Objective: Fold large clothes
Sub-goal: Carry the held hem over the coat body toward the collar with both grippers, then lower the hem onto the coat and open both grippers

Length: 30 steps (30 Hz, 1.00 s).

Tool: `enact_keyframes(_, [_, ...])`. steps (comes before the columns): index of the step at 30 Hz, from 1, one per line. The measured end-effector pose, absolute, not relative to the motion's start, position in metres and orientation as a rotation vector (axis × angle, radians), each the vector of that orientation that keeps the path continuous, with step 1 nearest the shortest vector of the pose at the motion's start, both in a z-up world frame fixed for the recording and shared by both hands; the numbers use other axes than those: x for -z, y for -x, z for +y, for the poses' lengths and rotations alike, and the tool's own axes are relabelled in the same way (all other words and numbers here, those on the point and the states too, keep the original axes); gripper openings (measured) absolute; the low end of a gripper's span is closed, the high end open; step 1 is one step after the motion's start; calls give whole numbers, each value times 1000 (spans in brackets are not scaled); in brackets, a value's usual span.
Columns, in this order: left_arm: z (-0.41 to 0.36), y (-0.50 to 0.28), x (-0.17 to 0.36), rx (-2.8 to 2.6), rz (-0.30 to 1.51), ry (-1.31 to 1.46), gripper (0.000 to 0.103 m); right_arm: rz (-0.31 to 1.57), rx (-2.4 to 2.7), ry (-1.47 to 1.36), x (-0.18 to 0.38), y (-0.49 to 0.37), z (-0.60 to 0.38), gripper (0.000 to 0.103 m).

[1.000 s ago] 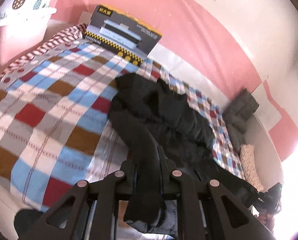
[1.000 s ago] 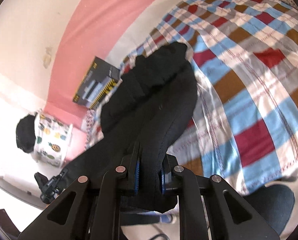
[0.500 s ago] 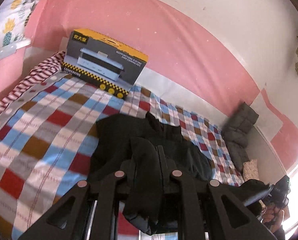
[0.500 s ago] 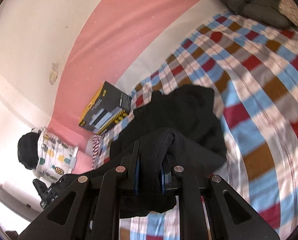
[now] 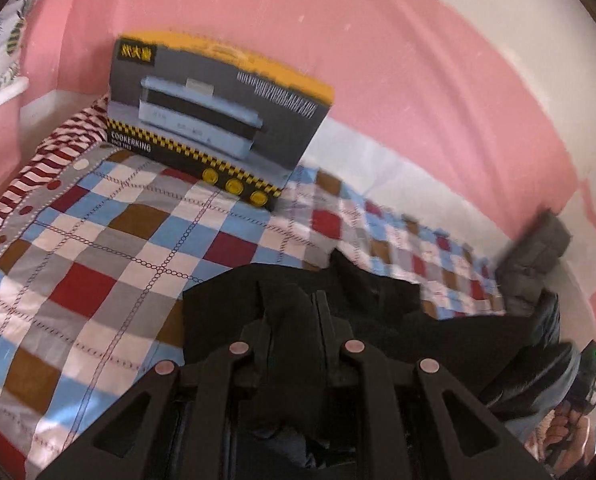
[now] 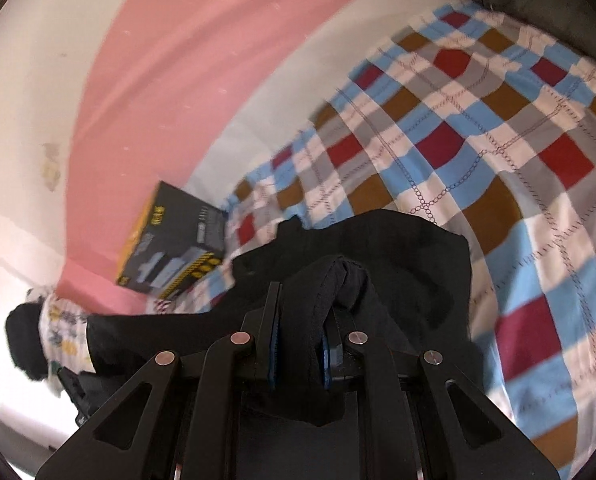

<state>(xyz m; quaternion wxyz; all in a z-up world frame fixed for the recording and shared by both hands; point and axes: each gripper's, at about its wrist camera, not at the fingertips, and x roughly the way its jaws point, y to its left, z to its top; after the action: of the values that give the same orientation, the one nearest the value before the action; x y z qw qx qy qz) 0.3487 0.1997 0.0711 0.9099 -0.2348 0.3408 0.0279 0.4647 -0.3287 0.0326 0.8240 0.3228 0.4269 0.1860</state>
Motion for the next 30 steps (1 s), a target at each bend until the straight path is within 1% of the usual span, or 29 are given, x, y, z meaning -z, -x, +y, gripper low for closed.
enact_keyframes(5, [202, -405, -17, -113, 814, 471, 17, 1017, -338, -679, 14, -518, -316, 18])
enact_keyframes(7, [203, -420, 3, -124, 856, 477, 18, 1052, -320, -688, 33, -534, -314, 21])
enact_keyframes(8, [204, -426, 12, -136, 873, 480, 21, 1061, -315, -696, 41, -539, -314, 22])
enact_keyframes(11, [204, -433, 20, -137, 888, 487, 23, 1045, -325, -709, 49, -544, -312, 29])
enact_keyframes(12, [205, -433, 19, -120, 889, 494, 23, 1031, -338, -714, 49, -544, -313, 34])
enact_keyframes(13, [208, -432, 17, -96, 893, 511, 26, 1010, -368, -728, 46, -541, -317, 44])
enact_keyframes(14, [214, -430, 13, -71, 894, 544, 31, 991, -386, -740, 43, -540, -318, 49])
enact_keyframes(15, [220, -428, 8, -49, 885, 584, 33, 959, -407, -751, 37, -537, -322, 60])
enact_keyframes(16, [227, -425, 1, -32, 871, 621, 38, 918, -417, -755, 29, -533, -328, 71])
enact_keyframes(17, [232, -422, -5, -24, 852, 644, 45, 880, -414, -750, 21, -529, -332, 74])
enact_keyframes(18, [238, -416, -13, -20, 819, 654, 48, 841, -411, -745, 13, -525, -338, 75])
enact_keyframes(20, [244, -405, -29, -52, 735, 619, 64, 796, -389, -701, 2, -517, -348, 75])
enact_keyframes(21, [247, -401, -34, -74, 703, 599, 68, 806, -370, -659, 1, -516, -347, 75])
enact_keyframes(22, [248, -398, -35, -96, 690, 584, 75, 826, -359, -622, 2, -517, -345, 75])
enact_keyframes(24, [246, -406, -24, -99, 748, 564, 76, 872, -344, -557, 10, -518, -339, 75])
enact_keyframes(27, [234, -421, 9, -75, 889, 531, 75, 936, -333, -514, 29, -522, -328, 75])
enact_keyframes(29, [224, -429, 31, -54, 953, 521, 74, 979, -344, -494, 39, -526, -321, 75])
enact_keyframes(30, [219, -432, 41, -37, 978, 515, 74, 1004, -351, -471, 44, -528, -315, 73])
